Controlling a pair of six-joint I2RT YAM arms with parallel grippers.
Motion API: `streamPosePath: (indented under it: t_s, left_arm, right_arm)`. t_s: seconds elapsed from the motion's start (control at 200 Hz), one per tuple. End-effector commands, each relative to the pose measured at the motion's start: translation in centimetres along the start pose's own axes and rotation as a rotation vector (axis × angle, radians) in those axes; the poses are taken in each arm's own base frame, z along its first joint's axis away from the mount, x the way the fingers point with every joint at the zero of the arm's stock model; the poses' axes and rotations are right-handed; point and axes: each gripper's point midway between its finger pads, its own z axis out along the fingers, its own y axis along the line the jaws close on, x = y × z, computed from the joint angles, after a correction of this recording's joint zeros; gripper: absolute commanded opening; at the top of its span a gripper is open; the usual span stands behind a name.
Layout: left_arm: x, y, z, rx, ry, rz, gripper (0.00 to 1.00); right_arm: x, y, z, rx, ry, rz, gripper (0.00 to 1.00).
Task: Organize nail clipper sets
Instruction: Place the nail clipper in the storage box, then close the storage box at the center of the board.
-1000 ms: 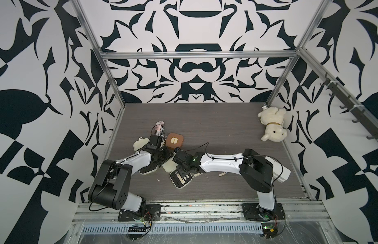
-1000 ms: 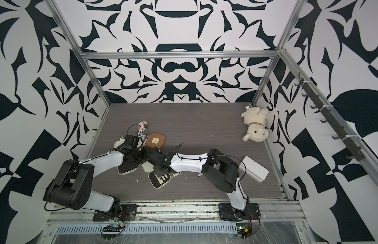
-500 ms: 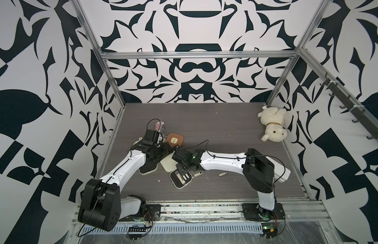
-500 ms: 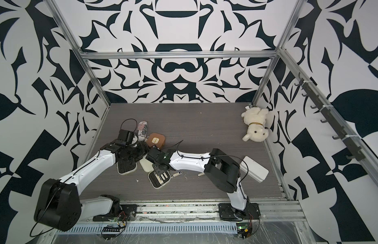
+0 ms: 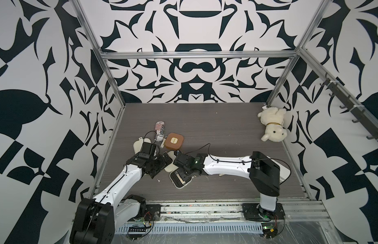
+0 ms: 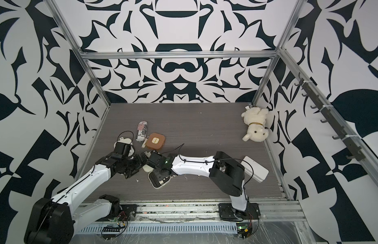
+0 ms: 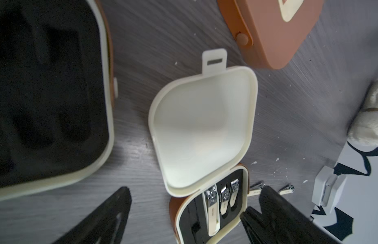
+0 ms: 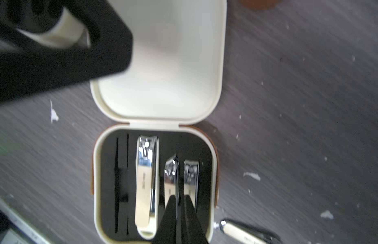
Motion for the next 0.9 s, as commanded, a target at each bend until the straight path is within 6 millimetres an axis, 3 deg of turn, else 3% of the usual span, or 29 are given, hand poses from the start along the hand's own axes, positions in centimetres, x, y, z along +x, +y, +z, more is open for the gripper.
streamPosePath:
  t_s: [0.0, 0.235, 0.445, 0.895]
  left_arm:
    - [-0.4, -0.7, 0.1, 0.071, -0.039, -0.013, 1.00]
    - [-0.4, -0.4, 1.8, 0.115, -0.044, -0.010, 1.00]
    - [-1.4, -1.4, 2.0, 0.210, -0.133, 0.047, 1.00]
    - [-1.6, -1.8, 2.9, 0.286, -0.171, 0.132, 1.00]
  right_arm:
    - [0.1, 0.4, -2.4, -0.040, -0.051, 0.062, 0.12]
    - [3.7, 0.4, -3.5, -0.073, -0.041, 0.125, 0.12]
    - [6.8, 0.0, -1.3, -0.077, 0.015, 0.184, 0.11]
    - [6.9, 0.1, 0.8, -0.075, 0.023, 0.233, 0.11]
